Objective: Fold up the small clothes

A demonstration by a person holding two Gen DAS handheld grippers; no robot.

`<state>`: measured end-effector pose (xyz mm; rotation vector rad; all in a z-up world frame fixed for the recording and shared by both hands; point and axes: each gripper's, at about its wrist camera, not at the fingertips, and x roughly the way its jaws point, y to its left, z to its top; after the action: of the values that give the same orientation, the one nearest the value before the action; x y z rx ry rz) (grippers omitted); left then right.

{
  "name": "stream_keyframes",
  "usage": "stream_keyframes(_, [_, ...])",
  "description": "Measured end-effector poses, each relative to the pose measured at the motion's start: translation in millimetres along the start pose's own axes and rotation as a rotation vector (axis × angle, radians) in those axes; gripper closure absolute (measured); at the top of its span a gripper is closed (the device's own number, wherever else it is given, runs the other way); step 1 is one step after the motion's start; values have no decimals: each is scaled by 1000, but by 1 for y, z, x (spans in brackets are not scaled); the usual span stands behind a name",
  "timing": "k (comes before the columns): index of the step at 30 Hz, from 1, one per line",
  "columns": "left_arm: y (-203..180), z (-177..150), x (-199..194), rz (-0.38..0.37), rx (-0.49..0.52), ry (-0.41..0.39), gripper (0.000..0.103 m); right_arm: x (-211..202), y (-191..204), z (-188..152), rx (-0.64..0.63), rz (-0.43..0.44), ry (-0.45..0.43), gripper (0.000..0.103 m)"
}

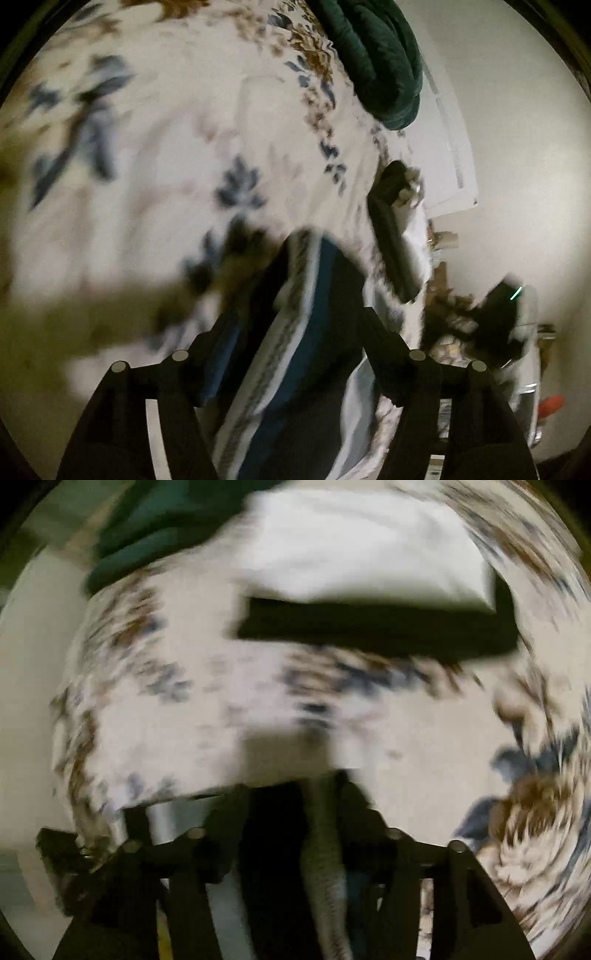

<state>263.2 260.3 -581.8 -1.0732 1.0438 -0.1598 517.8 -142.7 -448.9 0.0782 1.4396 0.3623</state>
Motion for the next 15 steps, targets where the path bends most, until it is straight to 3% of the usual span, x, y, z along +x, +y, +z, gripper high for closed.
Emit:
stream_keyframes(6, [26, -36, 7, 57, -14, 18, 39, 51, 142, 1, -359, 159, 237, 48])
stream_keyframes(9, [27, -41, 9, 52, 7, 18, 39, 98, 197, -2, -500, 139, 335, 48])
stream_keyframes(11, [27, -41, 10, 43, 16, 21, 39, 137, 223, -6, -567, 105, 449, 48])
stream_keyframes(12, [27, -42, 10, 37, 19, 23, 39, 148, 229, -7, -577, 86, 478, 59])
stream_keyframes(13, [28, -43, 12, 31, 19, 27, 39, 156, 233, -8, -590, 74, 491, 96])
stream_keyframes(15, [29, -46, 14, 17, 14, 32, 39, 163, 235, 2, -544, 21, 445, 97])
